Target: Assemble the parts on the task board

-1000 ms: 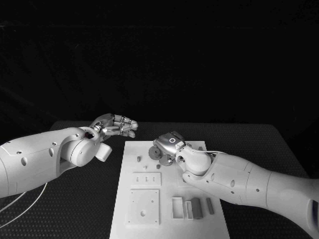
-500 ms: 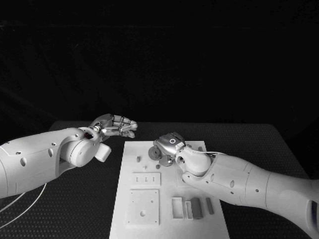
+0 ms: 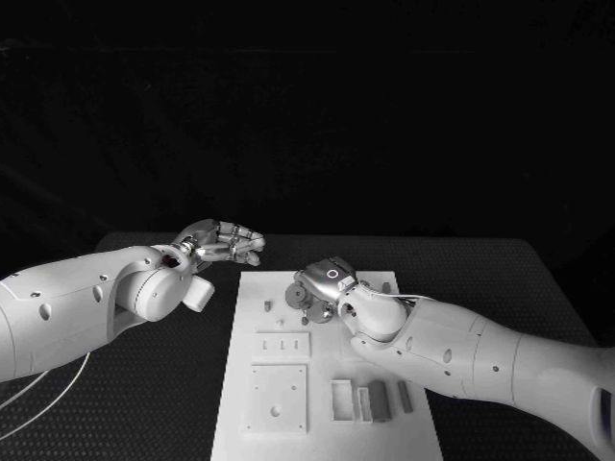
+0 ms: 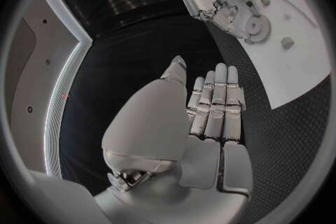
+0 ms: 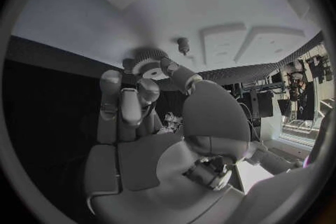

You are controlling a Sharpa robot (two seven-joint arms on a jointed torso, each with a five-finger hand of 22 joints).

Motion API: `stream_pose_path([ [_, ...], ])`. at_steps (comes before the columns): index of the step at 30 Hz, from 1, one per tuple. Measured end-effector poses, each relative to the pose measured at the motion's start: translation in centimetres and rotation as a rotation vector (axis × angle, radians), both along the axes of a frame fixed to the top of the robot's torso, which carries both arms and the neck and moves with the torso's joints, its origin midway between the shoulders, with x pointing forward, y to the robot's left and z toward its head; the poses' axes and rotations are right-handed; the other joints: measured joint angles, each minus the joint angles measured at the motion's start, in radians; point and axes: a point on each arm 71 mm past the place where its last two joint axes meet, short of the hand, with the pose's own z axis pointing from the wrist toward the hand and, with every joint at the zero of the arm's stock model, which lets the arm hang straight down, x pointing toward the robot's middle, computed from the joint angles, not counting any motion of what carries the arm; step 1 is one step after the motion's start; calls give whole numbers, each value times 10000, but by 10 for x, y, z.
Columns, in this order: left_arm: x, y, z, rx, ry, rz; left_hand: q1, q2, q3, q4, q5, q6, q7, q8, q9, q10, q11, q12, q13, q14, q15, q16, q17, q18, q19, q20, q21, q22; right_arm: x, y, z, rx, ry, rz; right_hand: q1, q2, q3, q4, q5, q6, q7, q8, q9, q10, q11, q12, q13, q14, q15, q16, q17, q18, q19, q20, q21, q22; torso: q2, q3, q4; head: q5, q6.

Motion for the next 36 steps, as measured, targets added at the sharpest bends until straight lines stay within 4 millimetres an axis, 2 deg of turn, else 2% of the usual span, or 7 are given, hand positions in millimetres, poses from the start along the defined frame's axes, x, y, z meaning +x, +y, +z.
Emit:
stream_pose_path([
  [11, 1, 2, -1, 15, 8, 35, 0, 0, 0, 0, 0, 0, 0, 0, -1, 0, 0, -39, -8, 0, 0, 0, 9, 0, 0, 0, 0, 0, -1, -1, 1, 142, -2, 16, 0, 0, 0, 0, 0, -5, 2, -4, 13, 2, -2, 0, -9, 0, 0, 0, -3, 1, 0, 1, 0, -1, 1, -6, -3, 11, -38],
  [36, 3, 2, -2, 33, 39, 40, 0, 0, 0, 0, 0, 0, 0, 0, -3, 0, 0, -38, -7, 0, 0, -40, 24, 0, 0, 0, -40, 0, 0, 0, 2, 426, -44, -79, 0, 0, -26, 137, 0, -12, -23, 0, 7, 5, -6, 0, -39, -1, 1, 0, -16, 0, -3, 7, 0, -2, -4, 7, -4, -24, -41],
])
